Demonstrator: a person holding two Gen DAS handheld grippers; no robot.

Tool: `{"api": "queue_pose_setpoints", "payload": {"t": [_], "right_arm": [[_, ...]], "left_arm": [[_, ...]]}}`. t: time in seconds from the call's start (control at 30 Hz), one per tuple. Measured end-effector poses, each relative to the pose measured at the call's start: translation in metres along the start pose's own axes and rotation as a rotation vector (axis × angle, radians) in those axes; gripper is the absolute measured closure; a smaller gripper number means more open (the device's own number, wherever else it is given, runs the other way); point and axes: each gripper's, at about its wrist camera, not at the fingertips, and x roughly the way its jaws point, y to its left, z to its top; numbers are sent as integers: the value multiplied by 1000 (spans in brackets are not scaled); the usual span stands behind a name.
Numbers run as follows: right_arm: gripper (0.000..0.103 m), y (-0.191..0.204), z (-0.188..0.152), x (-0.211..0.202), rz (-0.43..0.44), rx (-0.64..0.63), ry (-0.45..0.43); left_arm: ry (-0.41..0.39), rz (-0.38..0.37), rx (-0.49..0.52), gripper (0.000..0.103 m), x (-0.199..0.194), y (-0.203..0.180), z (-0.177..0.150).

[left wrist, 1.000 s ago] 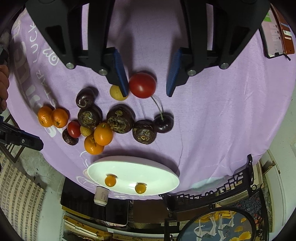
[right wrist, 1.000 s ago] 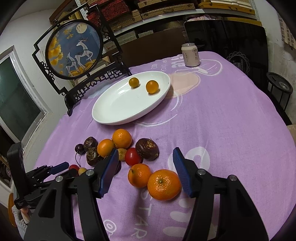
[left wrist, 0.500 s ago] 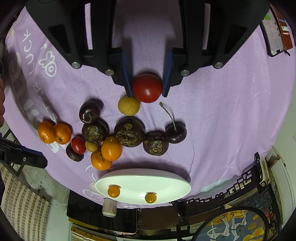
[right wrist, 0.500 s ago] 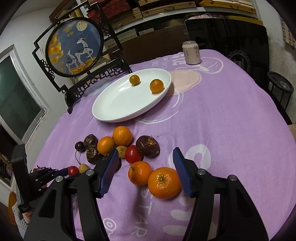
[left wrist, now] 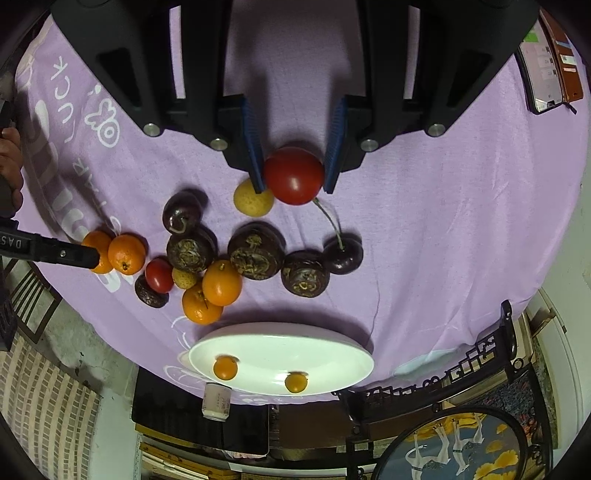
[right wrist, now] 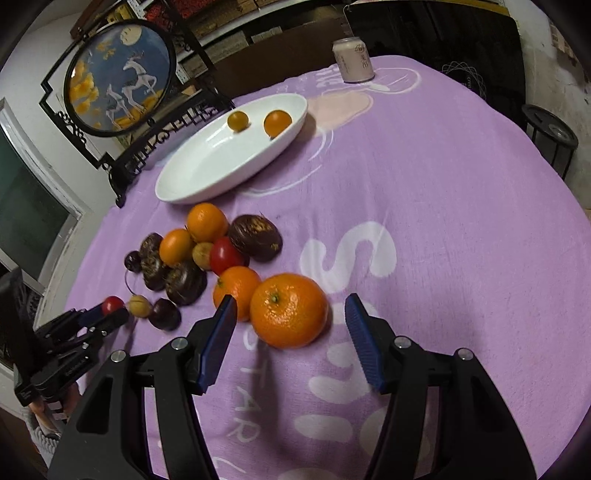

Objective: Organize fruits
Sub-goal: 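Grasp the red tomato with the left tool while the right tool reaches for a tangerine, then carry the tomato and tangerine onto the white plate and open both tools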

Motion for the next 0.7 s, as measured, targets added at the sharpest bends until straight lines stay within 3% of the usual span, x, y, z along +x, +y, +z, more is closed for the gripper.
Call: {"api": "queue_pose_setpoints", "payload": {"t": [0.13, 0.2, 0.3, 0.5, 0.7], "right_arm": [[42, 7, -5, 5, -21, -48, 14], [52, 10, -7, 9, -32, -68, 25], [58, 10, -8, 9, -51, -84, 13], [59, 9, -7, 4, -40, -86, -23], [58, 0, 6, -12, 23, -13, -80]], "left_arm": [[12, 0, 4, 71, 2, 0, 0], [20, 0, 6, 71, 5, 0, 0], [37, 2, 10, 71, 9, 0, -1], [36, 3, 9, 71, 9, 0, -2], [-26, -23, -39, 71, -7, 7, 17]]}}
